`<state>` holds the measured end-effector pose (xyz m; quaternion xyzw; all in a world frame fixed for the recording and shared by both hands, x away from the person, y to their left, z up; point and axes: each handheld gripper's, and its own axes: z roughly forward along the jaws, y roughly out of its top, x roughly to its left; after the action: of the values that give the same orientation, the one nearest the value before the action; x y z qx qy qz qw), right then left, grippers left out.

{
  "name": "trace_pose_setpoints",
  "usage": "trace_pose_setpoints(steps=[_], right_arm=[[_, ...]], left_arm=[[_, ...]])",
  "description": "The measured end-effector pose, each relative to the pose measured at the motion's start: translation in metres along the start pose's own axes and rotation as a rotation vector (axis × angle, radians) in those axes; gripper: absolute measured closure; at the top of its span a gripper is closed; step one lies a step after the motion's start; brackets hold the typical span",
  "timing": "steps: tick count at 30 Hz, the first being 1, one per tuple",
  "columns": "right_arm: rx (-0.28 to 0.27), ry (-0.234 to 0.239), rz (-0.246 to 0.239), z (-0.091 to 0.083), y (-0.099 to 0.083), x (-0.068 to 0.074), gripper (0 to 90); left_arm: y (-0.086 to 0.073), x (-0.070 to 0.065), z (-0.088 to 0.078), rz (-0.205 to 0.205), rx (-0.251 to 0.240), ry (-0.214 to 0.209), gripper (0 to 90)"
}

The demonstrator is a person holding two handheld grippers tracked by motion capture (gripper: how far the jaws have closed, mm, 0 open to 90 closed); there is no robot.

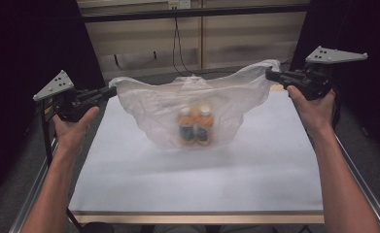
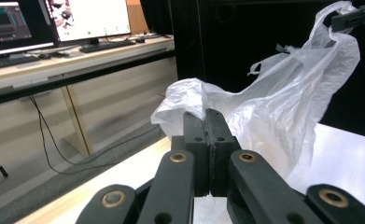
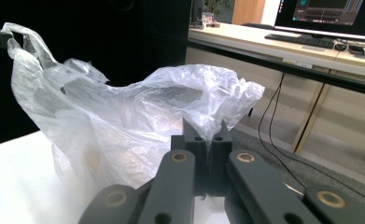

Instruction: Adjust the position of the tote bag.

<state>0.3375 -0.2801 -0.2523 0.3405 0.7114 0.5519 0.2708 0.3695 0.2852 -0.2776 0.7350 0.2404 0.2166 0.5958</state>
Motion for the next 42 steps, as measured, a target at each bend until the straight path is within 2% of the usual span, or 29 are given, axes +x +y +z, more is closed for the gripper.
trace_pose_setpoints(steps=[2,7,12,16,18,19,22,26,31,36,39,42], right_arm=[[0.02,-0.006,0.0,0.003,-0.006,-0.002,89.9],[0.05,-0.003,0.009,0.01,-0.015,-0.003,90.0],[0.076,-0.017,0.022,0.016,-0.025,-0.006,89.9],[0.095,-0.022,0.037,0.019,-0.035,-0.01,89.9],[0.105,-0.025,0.043,0.021,-0.04,-0.012,89.9],[0.112,-0.025,0.04,0.023,-0.043,-0.012,89.9],[0.132,-0.034,0.036,0.027,-0.048,-0.013,89.9],[0.13,-0.038,0.052,0.03,-0.052,-0.014,89.9],[0.159,-0.047,0.044,0.041,-0.056,-0.015,89.9],[0.181,-0.06,0.046,0.051,-0.063,-0.017,90.0],[0.206,-0.071,0.059,0.062,-0.074,-0.021,90.0],[0.219,-0.075,0.074,0.07,-0.083,-0.025,89.9]], left_arm=[[-0.007,-0.001,0.0,0.005,0.025,-0.008,89.7],[-0.022,-0.003,0.001,-0.01,0.056,-0.014,89.7],[-0.03,-0.003,0.002,-0.013,0.07,-0.013,89.7],[-0.043,-0.002,0.007,-0.013,0.114,-0.012,89.7],[-0.05,-0.001,0.011,-0.031,0.123,-0.015,89.7],[-0.052,0.0,0.012,-0.023,0.137,-0.01,89.7],[-0.055,-0.001,0.015,-0.024,0.139,-0.015,89.7],[-0.058,-0.001,0.017,-0.017,0.156,-0.014,89.7],[-0.07,0.007,0.02,-0.054,0.177,-0.011,89.7],[-0.076,0.005,0.025,-0.04,0.205,-0.009,89.8],[-0.082,0.008,0.03,-0.05,0.213,0.005,89.8],[-0.084,0.01,0.034,-0.061,0.22,0.001,89.8]])
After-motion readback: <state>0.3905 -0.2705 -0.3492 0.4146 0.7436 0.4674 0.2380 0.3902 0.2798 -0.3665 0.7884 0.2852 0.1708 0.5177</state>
